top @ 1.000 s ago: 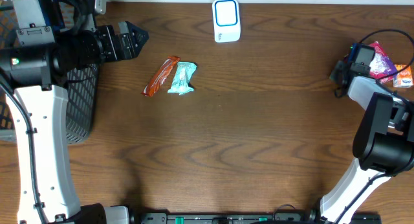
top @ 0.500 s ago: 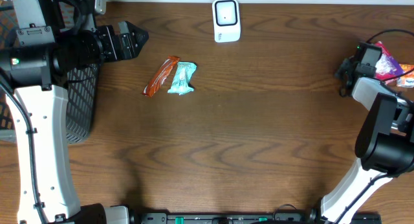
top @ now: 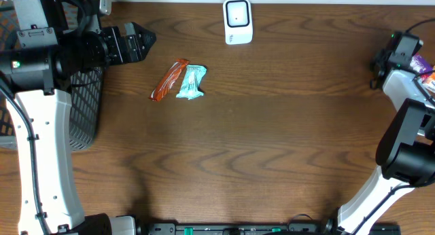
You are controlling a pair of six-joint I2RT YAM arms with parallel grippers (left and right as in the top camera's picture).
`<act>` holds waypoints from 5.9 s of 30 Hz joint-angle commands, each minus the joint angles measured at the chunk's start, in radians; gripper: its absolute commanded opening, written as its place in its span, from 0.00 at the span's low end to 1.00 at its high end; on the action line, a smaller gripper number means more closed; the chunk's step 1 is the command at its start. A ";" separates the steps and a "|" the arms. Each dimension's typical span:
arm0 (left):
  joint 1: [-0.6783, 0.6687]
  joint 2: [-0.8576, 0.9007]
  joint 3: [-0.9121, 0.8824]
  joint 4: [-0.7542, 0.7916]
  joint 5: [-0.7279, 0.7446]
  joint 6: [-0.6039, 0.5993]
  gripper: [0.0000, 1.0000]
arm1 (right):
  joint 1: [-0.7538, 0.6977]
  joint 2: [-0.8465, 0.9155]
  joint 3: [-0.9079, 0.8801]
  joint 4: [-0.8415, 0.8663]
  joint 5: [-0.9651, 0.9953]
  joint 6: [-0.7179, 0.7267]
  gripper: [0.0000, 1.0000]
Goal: Scan the item barcode
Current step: 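Set the purple package down at the right edge and release it, then move the right gripper left toward the mint-green wipes pack, then grasp the mint-green wipes pack with the right gripper, then drag the wipes pack right and toward the scanner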
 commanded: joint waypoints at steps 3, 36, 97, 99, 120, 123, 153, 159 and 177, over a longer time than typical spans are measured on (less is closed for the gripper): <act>0.002 0.004 0.004 -0.001 0.010 0.002 0.98 | 0.050 -0.004 0.079 -0.074 -0.018 0.012 0.21; 0.002 0.004 0.004 -0.001 0.010 0.002 0.98 | 0.467 -0.009 0.100 -0.148 -0.922 0.073 0.99; 0.002 0.004 0.004 -0.001 0.010 0.002 0.98 | 0.908 0.218 0.100 0.050 -0.709 0.418 0.87; 0.002 0.004 0.004 0.000 0.010 0.002 0.98 | 0.908 0.222 0.100 0.050 -0.709 0.418 0.80; 0.002 0.004 0.004 0.000 0.010 0.002 0.98 | 0.766 0.221 0.102 0.097 -1.215 0.128 0.01; 0.002 0.004 0.004 -0.001 0.010 0.002 0.98 | 0.752 0.221 0.102 0.096 -1.348 -0.009 0.01; 0.002 0.004 0.004 0.000 0.010 0.002 0.98 | 0.761 0.220 0.101 -0.109 -1.336 -0.392 0.01; 0.002 0.004 0.004 -0.001 0.010 0.002 0.98 | 0.761 0.220 0.102 -0.109 -1.291 -0.363 0.01; 0.002 0.004 0.004 0.000 0.010 0.002 0.98 | 0.760 0.095 0.108 -0.220 -0.841 -0.018 0.01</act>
